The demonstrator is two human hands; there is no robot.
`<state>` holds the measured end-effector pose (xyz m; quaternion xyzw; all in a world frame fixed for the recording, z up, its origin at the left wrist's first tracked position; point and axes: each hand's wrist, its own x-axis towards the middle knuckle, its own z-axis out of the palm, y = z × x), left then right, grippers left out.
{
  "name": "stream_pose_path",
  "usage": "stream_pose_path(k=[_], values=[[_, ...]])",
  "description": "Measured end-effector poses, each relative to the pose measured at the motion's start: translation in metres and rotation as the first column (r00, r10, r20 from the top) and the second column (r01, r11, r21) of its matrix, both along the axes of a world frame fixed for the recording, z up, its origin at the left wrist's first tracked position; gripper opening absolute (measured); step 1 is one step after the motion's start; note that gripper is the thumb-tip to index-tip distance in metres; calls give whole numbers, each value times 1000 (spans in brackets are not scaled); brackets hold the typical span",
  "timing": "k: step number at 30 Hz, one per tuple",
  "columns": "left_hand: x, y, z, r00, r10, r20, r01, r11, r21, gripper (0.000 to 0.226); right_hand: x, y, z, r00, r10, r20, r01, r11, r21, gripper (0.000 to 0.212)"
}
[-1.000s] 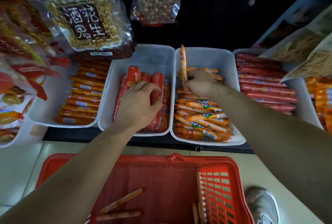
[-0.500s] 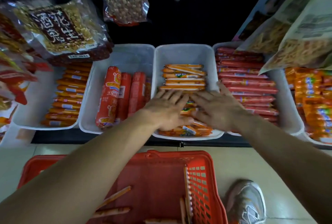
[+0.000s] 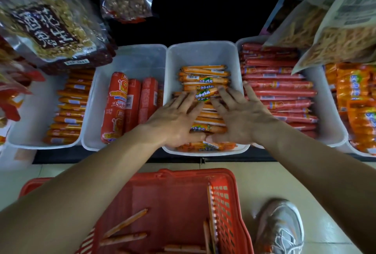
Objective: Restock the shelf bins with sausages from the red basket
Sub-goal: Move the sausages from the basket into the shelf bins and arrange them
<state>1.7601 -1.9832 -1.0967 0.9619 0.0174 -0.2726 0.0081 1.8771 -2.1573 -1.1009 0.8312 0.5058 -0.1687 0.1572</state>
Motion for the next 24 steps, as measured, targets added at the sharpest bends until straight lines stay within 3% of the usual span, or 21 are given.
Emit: stream_pose_path(k=[3,6,9,12,18,24], values=[[-15,1,-11,989,-148,10,144,973,179,99,-2,-3,0,999,37,33,-35,999,-41,120],[-8,-3,-20,992,-100,77,81,974,214,88,2,0,6,997,32,70,-34,999,28,107],[7,-14,-28,994,53,99,-71,979,192,86,12,-2,12,991,-3,137,-24,981,195,88],[23,-20,-31,977,194,86,-204,971,127,92,8,-6,7,998,27,55,-36,986,166,79],[17,-14,-9,987,141,74,-144,989,24,86,5,1,11,999,-38,-27,42,988,147,69],[-57,-13,70,967,200,157,-184,976,-114,75,-28,11,69,995,-69,-77,72,997,36,67]])
